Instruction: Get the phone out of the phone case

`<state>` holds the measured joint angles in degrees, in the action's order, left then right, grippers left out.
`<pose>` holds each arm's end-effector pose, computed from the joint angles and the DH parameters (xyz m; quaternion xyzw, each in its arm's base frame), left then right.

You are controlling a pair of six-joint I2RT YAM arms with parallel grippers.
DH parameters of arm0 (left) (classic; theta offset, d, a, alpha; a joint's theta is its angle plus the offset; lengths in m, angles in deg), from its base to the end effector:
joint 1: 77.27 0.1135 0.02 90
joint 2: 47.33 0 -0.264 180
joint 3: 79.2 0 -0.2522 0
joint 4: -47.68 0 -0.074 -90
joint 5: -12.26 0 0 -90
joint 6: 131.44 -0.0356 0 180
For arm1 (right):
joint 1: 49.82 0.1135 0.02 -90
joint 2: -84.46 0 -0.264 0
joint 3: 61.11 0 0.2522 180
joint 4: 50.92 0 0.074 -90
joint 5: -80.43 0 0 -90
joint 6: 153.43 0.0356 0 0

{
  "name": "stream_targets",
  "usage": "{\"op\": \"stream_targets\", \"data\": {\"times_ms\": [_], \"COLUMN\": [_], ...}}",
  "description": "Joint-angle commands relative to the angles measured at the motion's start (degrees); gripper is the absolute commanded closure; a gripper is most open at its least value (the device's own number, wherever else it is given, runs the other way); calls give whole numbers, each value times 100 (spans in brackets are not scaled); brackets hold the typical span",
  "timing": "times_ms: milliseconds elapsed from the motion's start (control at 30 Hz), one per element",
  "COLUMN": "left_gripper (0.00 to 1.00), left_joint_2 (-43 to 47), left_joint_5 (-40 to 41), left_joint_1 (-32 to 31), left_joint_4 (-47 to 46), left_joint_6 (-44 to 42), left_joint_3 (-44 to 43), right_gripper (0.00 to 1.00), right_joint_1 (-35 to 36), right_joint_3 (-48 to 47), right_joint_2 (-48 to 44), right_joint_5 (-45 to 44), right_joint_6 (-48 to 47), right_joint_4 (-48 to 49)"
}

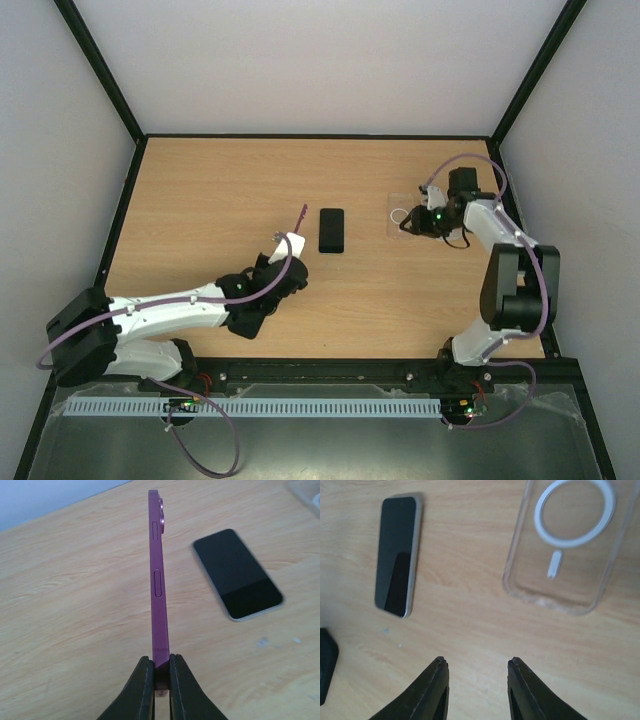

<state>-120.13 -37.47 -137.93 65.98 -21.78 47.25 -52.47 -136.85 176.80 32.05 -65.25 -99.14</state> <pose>0.1476 -0.2156 0.2209 0.1525 0.8422 -0.0316 0.5162 0.3160 0.0090 0.2142 -0.0708 0.9128 0.3385 0.2171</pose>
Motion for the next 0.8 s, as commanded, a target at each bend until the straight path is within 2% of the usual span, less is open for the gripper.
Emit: {"op": "stream_targets", "data": {"times_ms": [0,133,333,567,667,767], "left_gripper": [97,97,97,97,97,97], "left_joint_2": [-212,-666,-1645,-2542,-2965,-3354], "left_joint_5": [109,-15,583,1004,1037,1038], "left_joint_1": [487,852,865,868,859,777], "left_joint_4": [-297,-517,-363,-71,330,638], "left_joint_6": [-445,-667,-1047,-1251,-1157,-1043], "left_joint_3": [-285,-411,-1111,-1677,-2022,-2317], "right_gripper": [67,65,63,62,62,61], "right_joint_1": [-24,-26,-25,-25,-26,-24], "right_joint_3": [718,1312,1693,1771,1817,1838], "right_joint_2": [-1076,-2092,-3163,-3582,-3749,-3834], "right_joint_5": [222,82,-82,-389,-774,-788], "right_joint_6": [143,234,233,68,-26,-40], "right_joint_4": [759,1554,1985,1981,2104,2127]}}
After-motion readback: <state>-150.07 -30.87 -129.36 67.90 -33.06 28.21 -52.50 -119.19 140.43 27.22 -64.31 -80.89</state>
